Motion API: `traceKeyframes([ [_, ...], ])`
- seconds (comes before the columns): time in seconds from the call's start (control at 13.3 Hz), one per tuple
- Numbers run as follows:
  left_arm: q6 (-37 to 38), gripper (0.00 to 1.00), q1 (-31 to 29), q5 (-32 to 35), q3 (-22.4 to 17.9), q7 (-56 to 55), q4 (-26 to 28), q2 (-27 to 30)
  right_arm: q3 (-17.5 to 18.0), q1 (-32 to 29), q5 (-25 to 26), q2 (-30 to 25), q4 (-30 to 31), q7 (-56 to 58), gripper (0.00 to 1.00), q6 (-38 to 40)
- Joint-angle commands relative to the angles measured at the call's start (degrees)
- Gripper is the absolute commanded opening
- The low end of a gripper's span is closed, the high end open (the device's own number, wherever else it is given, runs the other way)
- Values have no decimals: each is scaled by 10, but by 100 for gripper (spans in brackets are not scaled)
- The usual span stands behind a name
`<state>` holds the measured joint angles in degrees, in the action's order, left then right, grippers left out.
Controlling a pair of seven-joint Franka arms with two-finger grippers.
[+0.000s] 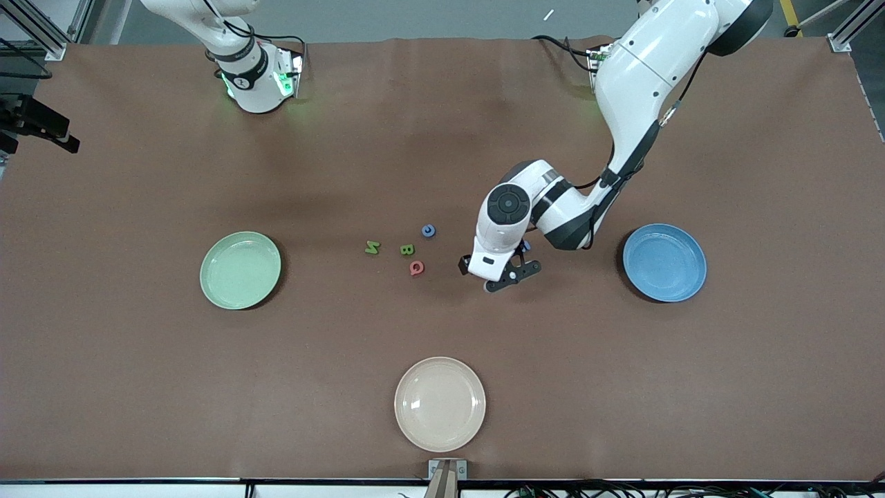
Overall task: Sort upper and lower case letters into plates
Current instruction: 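Grasp the blue x with the left gripper while the right gripper moves out, then carry the x to the blue plate while the right gripper reaches the green N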
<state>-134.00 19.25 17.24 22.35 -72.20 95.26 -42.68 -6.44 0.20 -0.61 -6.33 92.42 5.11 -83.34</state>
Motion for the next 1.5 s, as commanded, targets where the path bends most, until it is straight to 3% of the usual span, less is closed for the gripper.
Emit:
traceKeyframes([
  [0.0,-15,95,3,15,-4,-16,5,-4,5,-8,-4,18,-3,4,100,-1],
  [0.15,-16,84,3,17,-5,-16,5,-10,5,-9,-4,33,-3,8,100,-5],
  [0.38,-32,75,4,37,-5,-39,1,-21,5,-10,4,82,-17,10,100,-23],
  [0.6,-39,68,4,49,-5,-53,-1,-28,4,-21,6,165,-26,10,100,-58],
  [0.83,-39,60,4,51,-5,-54,-2,-28,8,-13,-7,179,-21,-11,100,-78],
  [1.13,-39,44,4,52,-5,-53,-2,-28,8,80,-22,190,24,-360,100,-164],
  [1.43,-39,20,4,52,-6,-54,-2,-28,8,128,-33,218,24,-581,100,-192],
])
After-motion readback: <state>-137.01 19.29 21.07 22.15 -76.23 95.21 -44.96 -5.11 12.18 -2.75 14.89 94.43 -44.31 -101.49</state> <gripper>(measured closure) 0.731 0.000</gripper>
